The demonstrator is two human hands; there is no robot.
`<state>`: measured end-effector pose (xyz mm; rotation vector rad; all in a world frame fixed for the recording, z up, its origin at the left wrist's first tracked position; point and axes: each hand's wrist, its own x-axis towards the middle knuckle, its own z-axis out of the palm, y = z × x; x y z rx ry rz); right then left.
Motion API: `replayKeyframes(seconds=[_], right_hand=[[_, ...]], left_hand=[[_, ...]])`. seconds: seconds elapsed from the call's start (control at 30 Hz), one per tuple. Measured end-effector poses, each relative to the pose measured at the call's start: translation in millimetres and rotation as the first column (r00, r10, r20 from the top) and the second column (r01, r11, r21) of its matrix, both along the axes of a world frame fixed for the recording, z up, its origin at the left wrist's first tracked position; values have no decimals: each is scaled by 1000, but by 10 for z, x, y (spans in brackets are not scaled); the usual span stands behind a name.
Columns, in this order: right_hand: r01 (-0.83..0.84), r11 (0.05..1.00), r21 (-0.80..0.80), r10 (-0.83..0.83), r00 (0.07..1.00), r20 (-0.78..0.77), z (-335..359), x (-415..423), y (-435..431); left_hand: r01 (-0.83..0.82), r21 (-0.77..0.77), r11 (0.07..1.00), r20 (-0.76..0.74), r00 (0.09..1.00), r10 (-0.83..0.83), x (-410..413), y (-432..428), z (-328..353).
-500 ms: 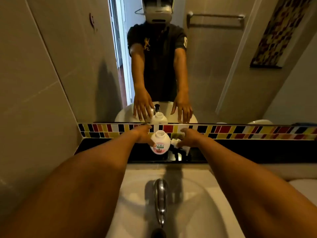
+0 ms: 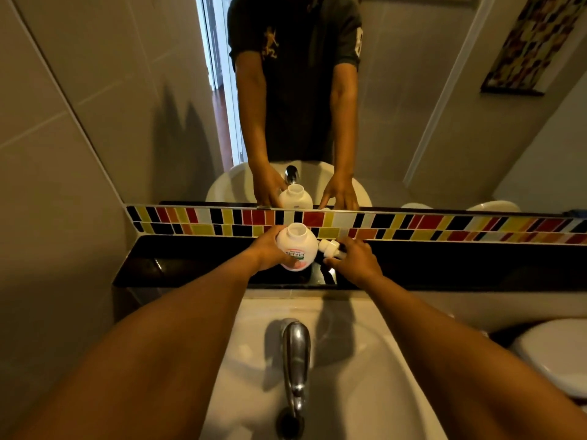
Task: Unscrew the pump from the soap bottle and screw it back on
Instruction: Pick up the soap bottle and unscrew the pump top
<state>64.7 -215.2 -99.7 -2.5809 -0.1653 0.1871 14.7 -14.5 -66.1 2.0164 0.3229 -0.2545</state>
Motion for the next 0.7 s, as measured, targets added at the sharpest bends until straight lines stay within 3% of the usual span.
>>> replayKeyframes(seconds=[0.17, 0.3, 0.53, 0.7], right_hand=[[31, 990, 139, -25, 999, -41, -70, 42, -12], [51, 963, 265, -36, 997, -61, -30, 37, -56], [8, 920, 392, 20, 997, -68, 210, -16, -130], [-77, 932, 353, 80, 997, 5, 482, -79, -75]], left_hand=[[-60, -63, 996, 27, 998, 62, 10, -51, -60], [-79, -23, 997, 33, 996, 80, -19, 36, -14], [-72, 171, 983, 16, 997, 71, -201, 307, 217], [-73, 333, 940, 35, 997, 65, -382, 456, 373]])
